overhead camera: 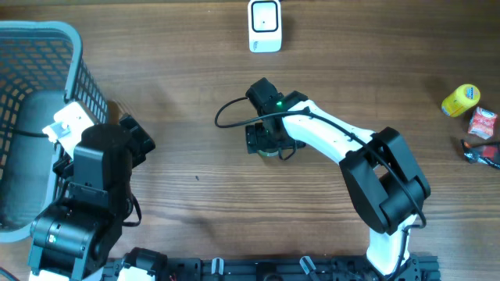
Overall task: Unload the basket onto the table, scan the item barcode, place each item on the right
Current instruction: 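Lift the tuna can with the right gripper and rotate it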
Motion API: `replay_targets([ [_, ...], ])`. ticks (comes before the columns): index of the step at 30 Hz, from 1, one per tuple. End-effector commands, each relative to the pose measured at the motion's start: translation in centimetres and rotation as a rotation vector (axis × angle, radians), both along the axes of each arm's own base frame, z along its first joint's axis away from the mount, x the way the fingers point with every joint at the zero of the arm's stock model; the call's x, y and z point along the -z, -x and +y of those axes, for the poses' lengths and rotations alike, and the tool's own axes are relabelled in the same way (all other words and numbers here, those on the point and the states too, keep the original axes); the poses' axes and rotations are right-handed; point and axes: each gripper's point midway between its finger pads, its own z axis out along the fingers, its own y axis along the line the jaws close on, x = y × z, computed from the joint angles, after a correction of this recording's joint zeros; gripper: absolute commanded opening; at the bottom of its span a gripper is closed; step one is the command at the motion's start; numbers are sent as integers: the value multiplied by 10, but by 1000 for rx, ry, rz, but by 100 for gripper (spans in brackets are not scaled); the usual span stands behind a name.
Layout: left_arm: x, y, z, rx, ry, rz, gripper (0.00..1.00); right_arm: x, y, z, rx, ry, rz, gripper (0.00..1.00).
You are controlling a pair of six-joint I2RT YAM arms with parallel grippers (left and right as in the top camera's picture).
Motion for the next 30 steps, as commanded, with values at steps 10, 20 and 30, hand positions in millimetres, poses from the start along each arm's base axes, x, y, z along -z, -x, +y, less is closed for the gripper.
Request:
replay_targets([
  [10, 0, 2, 1, -8, 11, -3, 100, 12, -15, 5, -132, 4, -66, 99],
  [20, 1, 3, 2, -8, 9, 4, 100, 26, 1, -5, -129, 45, 16, 90],
  [30, 2, 4, 1, -3, 12, 9, 100, 26, 9, -5, -115, 35, 51, 75],
])
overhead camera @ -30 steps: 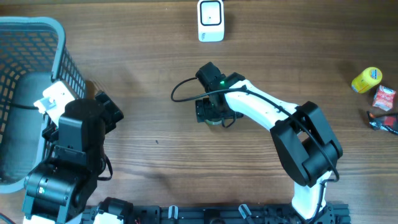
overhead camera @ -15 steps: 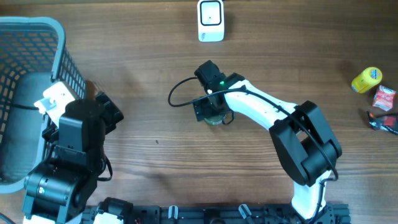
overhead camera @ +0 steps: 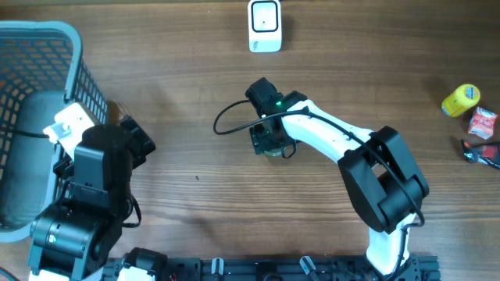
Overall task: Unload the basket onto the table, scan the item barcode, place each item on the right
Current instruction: 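Lift the tuna can with the right gripper and rotate it, then carry the tuna can to the white scanner and hold it there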
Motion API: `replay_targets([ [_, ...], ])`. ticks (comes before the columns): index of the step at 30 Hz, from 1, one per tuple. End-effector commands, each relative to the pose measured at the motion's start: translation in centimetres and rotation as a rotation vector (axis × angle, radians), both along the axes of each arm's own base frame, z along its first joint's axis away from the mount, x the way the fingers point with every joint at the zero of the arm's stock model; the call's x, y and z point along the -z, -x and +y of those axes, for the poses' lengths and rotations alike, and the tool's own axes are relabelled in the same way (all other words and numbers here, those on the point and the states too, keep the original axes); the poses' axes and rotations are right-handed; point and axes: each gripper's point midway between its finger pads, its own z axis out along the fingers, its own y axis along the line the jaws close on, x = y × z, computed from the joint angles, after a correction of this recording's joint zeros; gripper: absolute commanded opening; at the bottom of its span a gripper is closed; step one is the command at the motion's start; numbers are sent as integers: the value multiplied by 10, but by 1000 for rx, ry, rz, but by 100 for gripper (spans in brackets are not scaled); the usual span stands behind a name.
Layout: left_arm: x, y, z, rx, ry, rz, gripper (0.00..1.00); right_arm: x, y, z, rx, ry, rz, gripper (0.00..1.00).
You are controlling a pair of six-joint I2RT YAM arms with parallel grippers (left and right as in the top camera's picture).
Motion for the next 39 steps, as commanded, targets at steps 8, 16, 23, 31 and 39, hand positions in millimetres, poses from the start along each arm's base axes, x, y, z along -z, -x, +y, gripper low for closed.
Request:
replay_targets([
  [8, 0, 2, 1, -7, 12, -3, 100, 16, -16, 19, 21, -81, -35, 70],
  [16, 3, 1, -4, 18, 34, 7, 100, -19, -86, 28, -61, -72, -321, 70],
  [23, 17, -12, -9, 19, 20, 71, 100, -74, -167, 25, -6, -110, -682, 76],
  [31, 43, -43, -17, 17, -5, 162, 100, -160, -231, 20, -36, -188, -1088, 71],
  [39, 55, -65, -23, 17, -9, 177, 100, -186, -263, 0, -20, -309, -1251, 73],
])
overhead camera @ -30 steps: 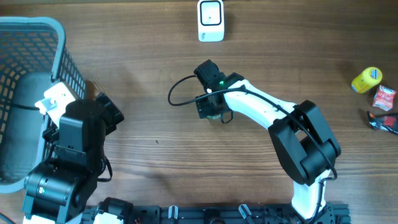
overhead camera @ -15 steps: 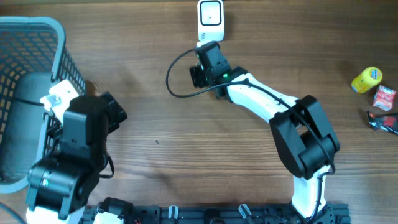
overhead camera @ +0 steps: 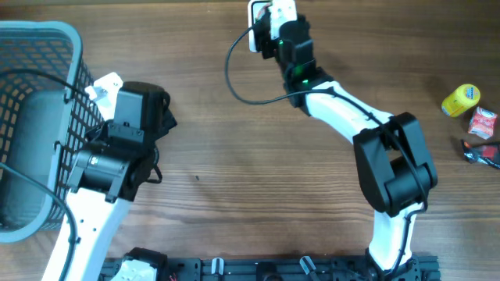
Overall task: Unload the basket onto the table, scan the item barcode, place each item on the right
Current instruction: 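Carry the tuna can to the white scanner and hold it there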
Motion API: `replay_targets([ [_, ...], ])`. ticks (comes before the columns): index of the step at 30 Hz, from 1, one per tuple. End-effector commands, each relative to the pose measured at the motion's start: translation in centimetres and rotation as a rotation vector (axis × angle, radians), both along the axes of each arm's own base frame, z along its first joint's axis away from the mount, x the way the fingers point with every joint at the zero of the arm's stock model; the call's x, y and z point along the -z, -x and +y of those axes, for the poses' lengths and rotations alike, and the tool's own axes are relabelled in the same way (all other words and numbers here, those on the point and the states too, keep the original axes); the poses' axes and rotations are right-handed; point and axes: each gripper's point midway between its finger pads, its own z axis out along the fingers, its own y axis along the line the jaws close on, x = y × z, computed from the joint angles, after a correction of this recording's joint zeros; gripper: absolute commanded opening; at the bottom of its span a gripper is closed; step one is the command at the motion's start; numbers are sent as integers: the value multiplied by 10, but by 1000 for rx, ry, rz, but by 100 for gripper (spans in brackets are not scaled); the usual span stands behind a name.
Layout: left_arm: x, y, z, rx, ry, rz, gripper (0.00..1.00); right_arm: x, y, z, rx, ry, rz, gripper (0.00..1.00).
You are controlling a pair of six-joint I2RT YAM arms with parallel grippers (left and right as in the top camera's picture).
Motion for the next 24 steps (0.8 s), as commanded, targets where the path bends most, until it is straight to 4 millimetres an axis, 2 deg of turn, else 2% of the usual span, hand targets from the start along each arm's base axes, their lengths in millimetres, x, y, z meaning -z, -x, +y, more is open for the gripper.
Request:
replay_targets([
  [1, 3, -6, 0, -11, 9, -1, 100, 1, -14, 6, -67, -28, -74, 73],
  [5, 4, -7, -1, -11, 9, 1, 100, -4, -20, 10, -72, -66, -171, 72],
  [15, 2, -10, -1, -11, 12, -13, 100, -7, -24, 19, -110, -113, -288, 69],
  [24, 2, -9, 0, -15, 5, -15, 100, 5, -57, 34, -117, -103, -302, 68],
])
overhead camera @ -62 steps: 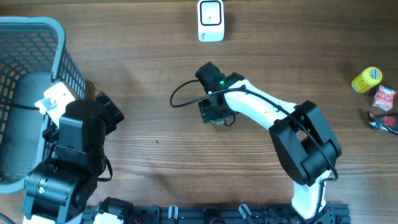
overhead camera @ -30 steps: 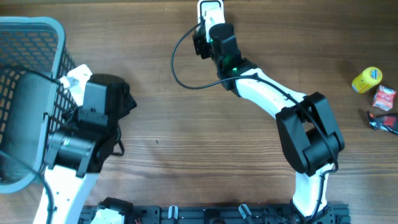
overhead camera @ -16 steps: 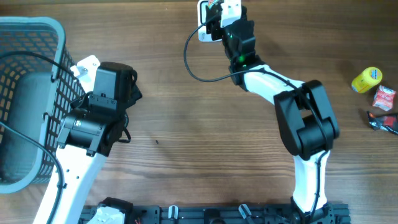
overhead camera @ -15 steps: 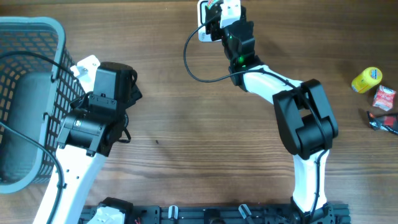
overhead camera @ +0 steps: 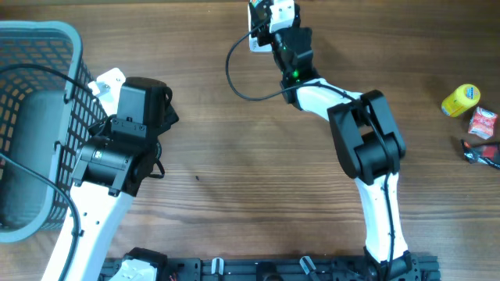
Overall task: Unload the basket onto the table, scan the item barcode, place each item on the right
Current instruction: 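Carry the tuna can to the white scanner and hold it there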
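The white barcode scanner [overhead camera: 255,40] stands at the table's far edge, mostly covered by my right gripper [overhead camera: 268,17]. The right arm reaches up to it from the near right. The wrist hides the fingers and the small dark item in them. No item lies on the wood in the middle of the table. My left gripper [overhead camera: 162,109] hangs over the table's left side beside the basket, far from the scanner. Its fingers are too dark to read, and nothing shows in them.
A grey mesh basket [overhead camera: 47,35] fills the far left. At the right edge lie a yellow round container [overhead camera: 460,100], a red packet [overhead camera: 483,122] and a dark wrapper [overhead camera: 483,152]. A black cable loops from the right wrist.
My right gripper has shifted slightly further over the scanner, and its elbow now sits closer in, at the centre right. The left arm has hardly moved.
My right gripper was down on a small dark item in the middle of the table, and stayed there at the following moment. Then gripper and item were at the scanner on the far edge, and the left arm stood further forward. Now the gripper is still at the scanner.
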Motion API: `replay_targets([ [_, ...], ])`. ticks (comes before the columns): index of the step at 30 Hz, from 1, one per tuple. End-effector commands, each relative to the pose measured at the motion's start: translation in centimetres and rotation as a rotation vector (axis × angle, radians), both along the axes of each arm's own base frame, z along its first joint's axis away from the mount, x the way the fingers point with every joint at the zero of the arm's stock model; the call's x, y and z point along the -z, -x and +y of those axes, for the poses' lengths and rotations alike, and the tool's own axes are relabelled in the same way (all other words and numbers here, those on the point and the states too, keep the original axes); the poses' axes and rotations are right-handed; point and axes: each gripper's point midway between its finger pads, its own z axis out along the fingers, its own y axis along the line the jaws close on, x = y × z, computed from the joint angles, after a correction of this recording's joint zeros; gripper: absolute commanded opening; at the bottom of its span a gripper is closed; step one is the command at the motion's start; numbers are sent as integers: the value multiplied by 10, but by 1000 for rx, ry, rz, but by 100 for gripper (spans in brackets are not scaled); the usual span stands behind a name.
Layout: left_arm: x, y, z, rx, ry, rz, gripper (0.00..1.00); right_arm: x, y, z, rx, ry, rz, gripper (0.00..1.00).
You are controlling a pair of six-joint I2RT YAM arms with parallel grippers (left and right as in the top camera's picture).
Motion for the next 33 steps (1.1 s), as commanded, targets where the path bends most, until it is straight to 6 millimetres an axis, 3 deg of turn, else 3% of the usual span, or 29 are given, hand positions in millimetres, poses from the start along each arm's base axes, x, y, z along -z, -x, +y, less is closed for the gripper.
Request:
replay_targets([
  [1, 0, -1, 2, -16, 2, -3, 100, -3, -15, 12, -19, 17, -27, 68],
  [15, 0, -1, 3, -17, 0, -3, 100, 39, -20, 11, -16, 47, 43, 65],
  [25, 0, -1, 3, -17, 0, -3, 100, 40, -21, 9, -2, 93, 26, 63],
  [27, 0, -1, 3, -17, 0, -3, 100, 32, -19, 12, -5, 117, 6, 63],
  [33, 1, -1, 3, -17, 0, -2, 100, -28, -4, 35, -20, 222, -95, 60],
])
